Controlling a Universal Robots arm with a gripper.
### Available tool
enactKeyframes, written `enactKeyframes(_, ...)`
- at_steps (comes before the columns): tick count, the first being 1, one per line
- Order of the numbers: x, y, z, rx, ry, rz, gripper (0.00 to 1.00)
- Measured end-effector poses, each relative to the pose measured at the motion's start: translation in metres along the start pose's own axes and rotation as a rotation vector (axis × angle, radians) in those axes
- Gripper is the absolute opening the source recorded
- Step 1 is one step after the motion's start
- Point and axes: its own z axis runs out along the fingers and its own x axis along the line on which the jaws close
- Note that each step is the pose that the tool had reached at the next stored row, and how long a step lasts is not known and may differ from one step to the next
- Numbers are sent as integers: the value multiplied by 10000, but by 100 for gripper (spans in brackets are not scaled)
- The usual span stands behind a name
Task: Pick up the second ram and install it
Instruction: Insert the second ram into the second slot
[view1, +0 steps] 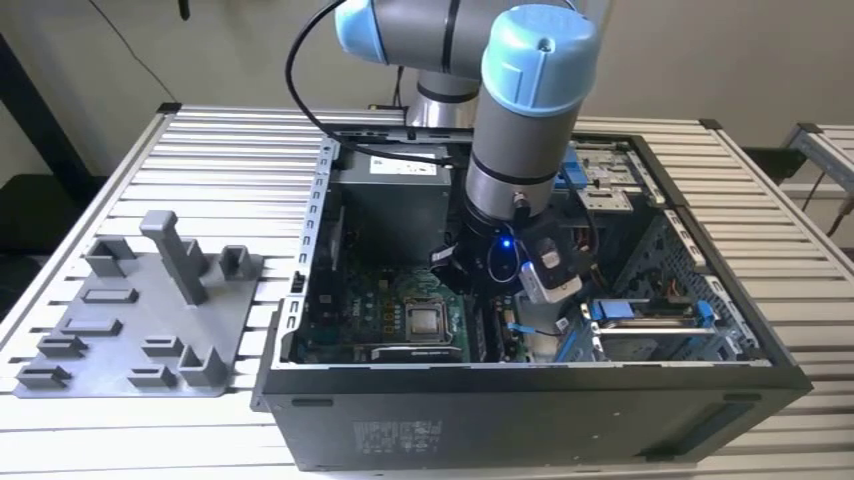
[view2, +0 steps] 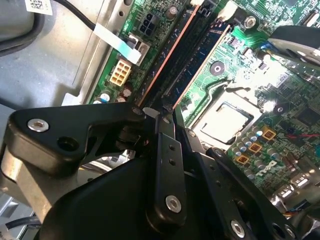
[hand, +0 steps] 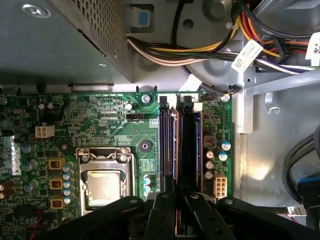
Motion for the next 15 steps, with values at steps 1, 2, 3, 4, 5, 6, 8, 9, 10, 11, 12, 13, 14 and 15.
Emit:
enactKeyframes(1,0,0,0,0,0,0,14)
enactKeyframes(2,0,0,0,0,0,0,14)
enactKeyframes(3,0,0,0,0,0,0,14)
enactKeyframes(4,0,0,0,0,0,0,14)
enactKeyframes(5,0,0,0,0,0,0,14)
enactKeyframes(6,0,0,1,-1,0,0,14)
enactKeyframes(8,0,0,1,-1,0,0,14)
enactKeyframes(9,0,0,1,-1,0,0,14)
enactKeyframes(10,0,0,1,0,0,0,14)
enactKeyframes(11,0,0,1,-1,0,0,14)
enactKeyframes(12,0,0,1,0,0,0,14)
enactKeyframes(13,0,0,1,0,0,0,14)
enactKeyframes(14,0,0,2,0,0,-1,14)
enactKeyframes(15,0,0,2,0,0,0,14)
